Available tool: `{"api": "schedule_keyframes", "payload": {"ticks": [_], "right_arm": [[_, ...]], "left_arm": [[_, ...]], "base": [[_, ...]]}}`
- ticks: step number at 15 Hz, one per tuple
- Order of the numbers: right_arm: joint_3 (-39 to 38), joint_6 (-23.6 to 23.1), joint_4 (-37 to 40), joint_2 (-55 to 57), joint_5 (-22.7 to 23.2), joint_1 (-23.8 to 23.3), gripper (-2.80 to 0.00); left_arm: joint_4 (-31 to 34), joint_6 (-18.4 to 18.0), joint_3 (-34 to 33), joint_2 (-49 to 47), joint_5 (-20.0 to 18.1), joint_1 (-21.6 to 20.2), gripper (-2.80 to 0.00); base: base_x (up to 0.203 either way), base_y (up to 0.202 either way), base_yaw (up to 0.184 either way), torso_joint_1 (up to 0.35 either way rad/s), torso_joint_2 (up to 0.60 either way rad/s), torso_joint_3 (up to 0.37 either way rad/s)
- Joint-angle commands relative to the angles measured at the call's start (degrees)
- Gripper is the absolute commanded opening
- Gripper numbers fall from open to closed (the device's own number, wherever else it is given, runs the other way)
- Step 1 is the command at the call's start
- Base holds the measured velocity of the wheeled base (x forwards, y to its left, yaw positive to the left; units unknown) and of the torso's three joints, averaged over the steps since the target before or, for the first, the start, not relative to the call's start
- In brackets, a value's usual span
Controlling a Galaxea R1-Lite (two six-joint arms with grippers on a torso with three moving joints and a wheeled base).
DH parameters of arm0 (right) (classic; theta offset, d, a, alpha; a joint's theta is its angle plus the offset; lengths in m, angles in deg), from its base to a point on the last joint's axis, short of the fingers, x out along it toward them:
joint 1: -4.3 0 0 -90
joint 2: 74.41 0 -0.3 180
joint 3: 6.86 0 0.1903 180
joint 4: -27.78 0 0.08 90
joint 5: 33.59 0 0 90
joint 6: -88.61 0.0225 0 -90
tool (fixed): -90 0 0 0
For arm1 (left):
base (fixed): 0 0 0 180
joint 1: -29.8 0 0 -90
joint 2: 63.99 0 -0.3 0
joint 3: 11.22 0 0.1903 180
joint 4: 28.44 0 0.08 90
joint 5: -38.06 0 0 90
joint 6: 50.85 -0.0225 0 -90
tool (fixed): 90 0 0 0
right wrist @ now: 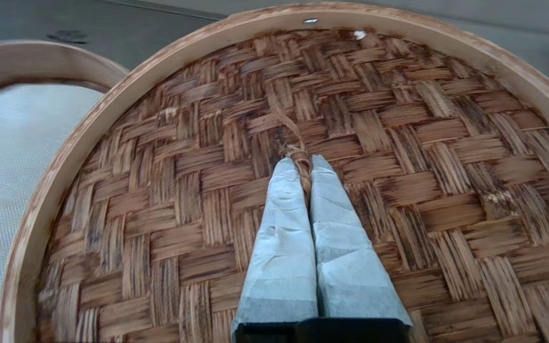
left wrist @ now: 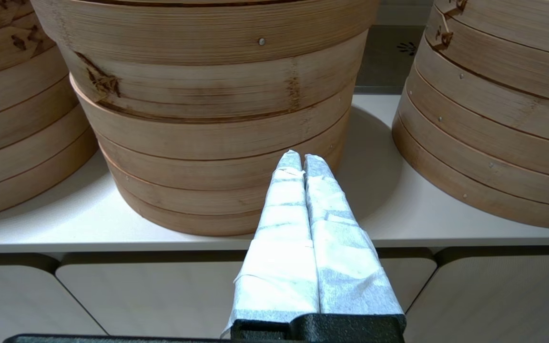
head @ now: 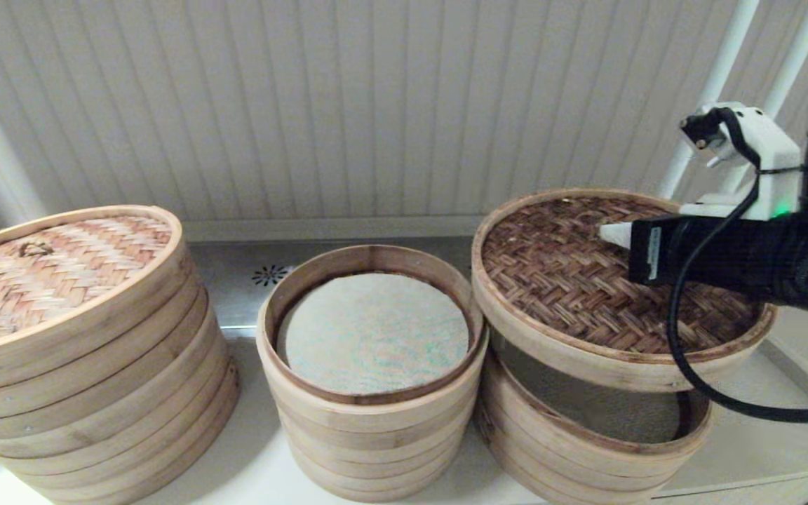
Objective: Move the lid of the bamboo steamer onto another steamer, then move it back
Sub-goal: Put the steamer
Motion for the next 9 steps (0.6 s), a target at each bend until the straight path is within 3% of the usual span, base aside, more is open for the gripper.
{"api": "schedule_keyframes", "payload": {"ticks": [1, 5, 9], "right_arm": [[-3.3, 0.0, -0.1, -3.7, 0.5, -3.3, -2.80], [-8.1, 0.2, -0.1, -5.0, 3.0, -7.8, -2.80], [-13.3, 1.0, -2.3, -5.4, 6.0, -9.0, -2.80]], "left_arm": [[0.0, 0.1, 0.0, 0.0, 0.0, 0.0, -2.80], [0.1, 0.0, 0.0, 0.0, 0.0, 0.0, -2.80], [0.0, 0.0, 0.0, 0.0, 0.0, 0.0, -2.80]], "base": [[0.000, 0.000, 0.000, 0.000, 0.00, 0.000], [0.000, 0.000, 0.000, 0.000, 0.00, 0.000], [0.000, 0.000, 0.000, 0.000, 0.00, 0.000]]}}
